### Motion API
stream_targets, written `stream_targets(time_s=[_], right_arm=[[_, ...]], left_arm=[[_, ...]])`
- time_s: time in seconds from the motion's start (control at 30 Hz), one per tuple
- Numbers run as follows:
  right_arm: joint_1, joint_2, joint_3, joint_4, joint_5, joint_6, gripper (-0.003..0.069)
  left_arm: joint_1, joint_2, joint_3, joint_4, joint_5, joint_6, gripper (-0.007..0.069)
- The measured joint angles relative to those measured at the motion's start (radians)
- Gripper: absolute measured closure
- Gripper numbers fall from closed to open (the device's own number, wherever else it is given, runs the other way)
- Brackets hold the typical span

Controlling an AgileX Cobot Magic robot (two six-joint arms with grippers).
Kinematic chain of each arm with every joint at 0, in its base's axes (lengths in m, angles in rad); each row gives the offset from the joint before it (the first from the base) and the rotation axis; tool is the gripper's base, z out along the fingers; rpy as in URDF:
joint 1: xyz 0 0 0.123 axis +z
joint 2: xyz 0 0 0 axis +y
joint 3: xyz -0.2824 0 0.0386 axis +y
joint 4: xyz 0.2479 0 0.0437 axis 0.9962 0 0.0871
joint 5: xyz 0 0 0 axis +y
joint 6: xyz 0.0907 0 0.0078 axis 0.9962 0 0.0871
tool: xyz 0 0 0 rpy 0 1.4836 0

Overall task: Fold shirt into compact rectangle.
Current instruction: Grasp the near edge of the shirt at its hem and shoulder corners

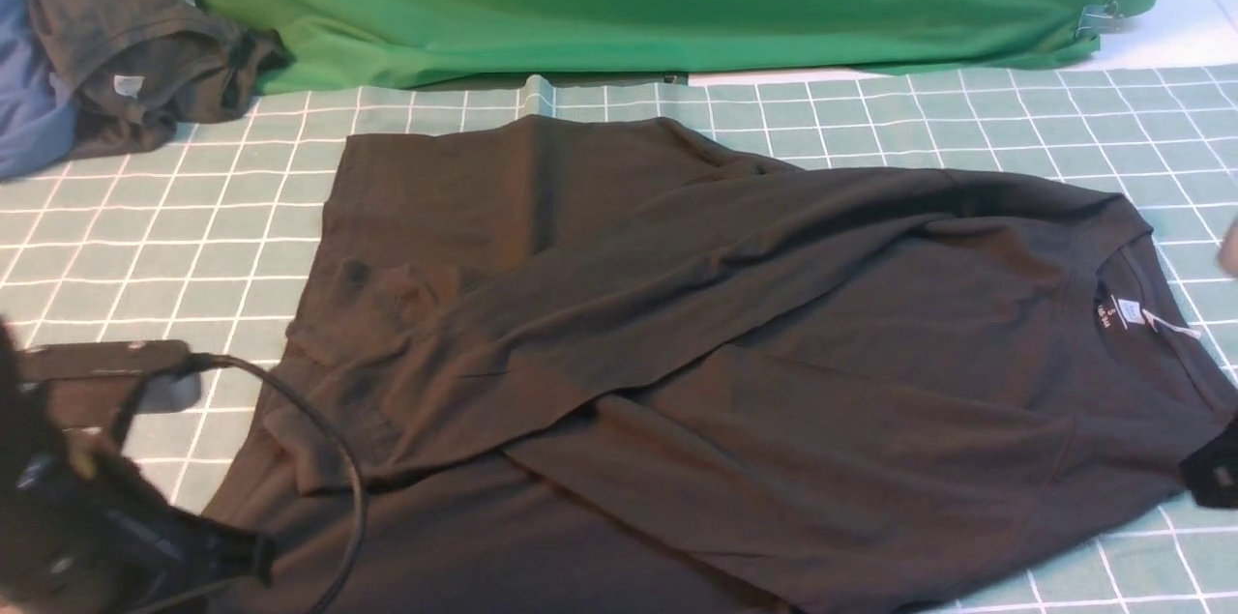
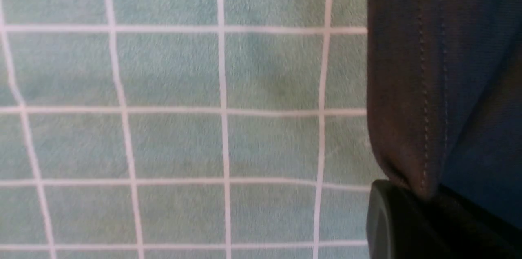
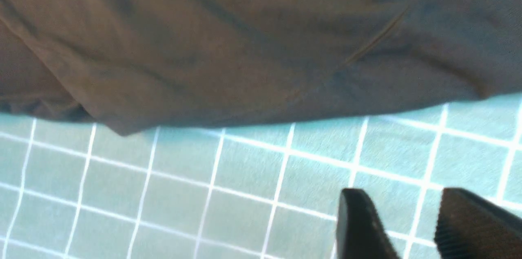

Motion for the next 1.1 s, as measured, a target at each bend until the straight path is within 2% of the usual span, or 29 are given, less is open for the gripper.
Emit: stream_targets(time_s=[0.13,0.23,0.27,0.3,0.37,0.4,0.67,0.83,0.93,1.0,1.03,1.1], right_arm=[[0.039,0.056,0.019,-0.004,-0.048,-0.006,0.0270],[0.134,0.137,0.028,-0.035,-0.109,-0.035,0.0160],[0.141,0.142,0.028,-0.039,-0.113,-0.038,0.0148],[0.201,0.189,0.028,-0.091,-0.139,-0.045,0.0102],[0.234,0.217,0.028,-0.126,-0.149,-0.046,0.0078],[0.289,0.269,0.028,-0.185,-0.161,-0.049,0.0049],[0.408,0.452,0.028,-0.251,-0.276,-0.051,0.0042],[0.422,0.516,0.028,-0.264,-0.333,-0.056,0.0081],[0.423,0.535,0.028,-0.264,-0.342,-0.056,0.0172],[0.424,0.535,0.028,-0.264,-0.348,-0.058,0.0262],[0.424,0.535,0.028,-0.264,-0.350,-0.058,0.0271],[0.424,0.535,0.028,-0.264,-0.358,-0.062,0.0403]], left_arm=[[0.000,-0.081,0.001,0.002,0.010,0.000,0.0613],[0.000,-0.125,0.001,0.003,0.010,0.000,0.0613],[0.000,-0.125,0.001,0.003,0.010,0.000,0.0613],[0.000,-0.127,0.001,0.003,0.010,0.000,0.0613],[0.000,-0.127,0.001,0.003,0.010,0.000,0.0613],[0.000,-0.127,0.001,0.003,0.010,0.000,0.0613],[0.000,-0.127,0.002,0.003,-0.003,0.000,0.0613],[0.000,-0.127,0.002,-0.004,-0.020,0.000,0.0613],[0.000,-0.127,0.002,-0.011,-0.024,0.000,0.0613],[0.000,-0.127,0.002,-0.012,-0.027,0.000,0.0613],[0.000,-0.127,0.002,-0.012,-0.027,0.000,0.0613],[0.000,-0.127,0.002,-0.012,-0.046,0.000,0.0613]])
